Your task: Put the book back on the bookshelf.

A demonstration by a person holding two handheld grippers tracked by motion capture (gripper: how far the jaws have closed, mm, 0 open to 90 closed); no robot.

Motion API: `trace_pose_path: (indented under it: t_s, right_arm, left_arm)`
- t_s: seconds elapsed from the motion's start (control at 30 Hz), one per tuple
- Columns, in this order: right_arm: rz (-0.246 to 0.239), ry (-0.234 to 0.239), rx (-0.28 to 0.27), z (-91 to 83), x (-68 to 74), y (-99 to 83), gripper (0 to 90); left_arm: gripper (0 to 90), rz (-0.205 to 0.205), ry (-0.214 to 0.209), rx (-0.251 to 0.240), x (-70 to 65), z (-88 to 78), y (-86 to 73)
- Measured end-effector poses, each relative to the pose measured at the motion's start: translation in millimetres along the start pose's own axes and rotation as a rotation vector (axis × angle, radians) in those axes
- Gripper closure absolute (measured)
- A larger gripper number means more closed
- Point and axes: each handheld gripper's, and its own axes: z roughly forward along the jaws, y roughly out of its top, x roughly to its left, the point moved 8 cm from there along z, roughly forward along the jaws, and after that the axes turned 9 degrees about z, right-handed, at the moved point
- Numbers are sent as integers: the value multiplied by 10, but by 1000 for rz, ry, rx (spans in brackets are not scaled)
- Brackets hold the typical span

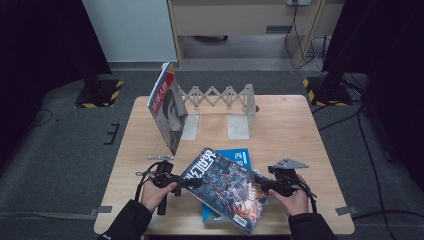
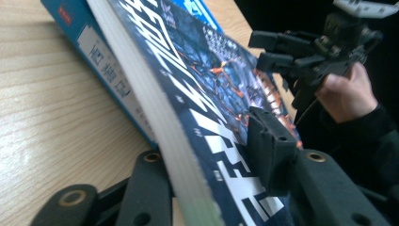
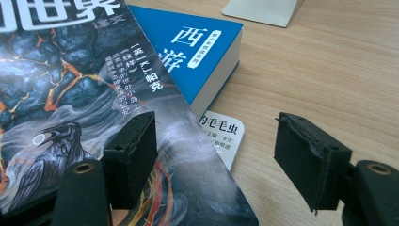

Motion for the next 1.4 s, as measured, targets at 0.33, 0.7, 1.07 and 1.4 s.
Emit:
trace_pose_path:
  t_s: [0.33, 0.7, 1.07, 1.4]
  right_arm:
    - [12, -19, -19, -44, -76, 29, 316]
    - [44, -72, -46, -119, -305, 52, 318]
    - [67, -107, -58, -172, -447, 61, 322]
    - [77, -120, -59, -188, -512, 59, 325]
  left_arm:
    - [707, 7, 39, -23, -166, -110, 211]
    - [782, -8, 50, -100, -274, -342, 491]
    - [817, 47, 79, -166, -543, -546, 912]
    - [818, 120, 164, -235, -697, -794, 1261]
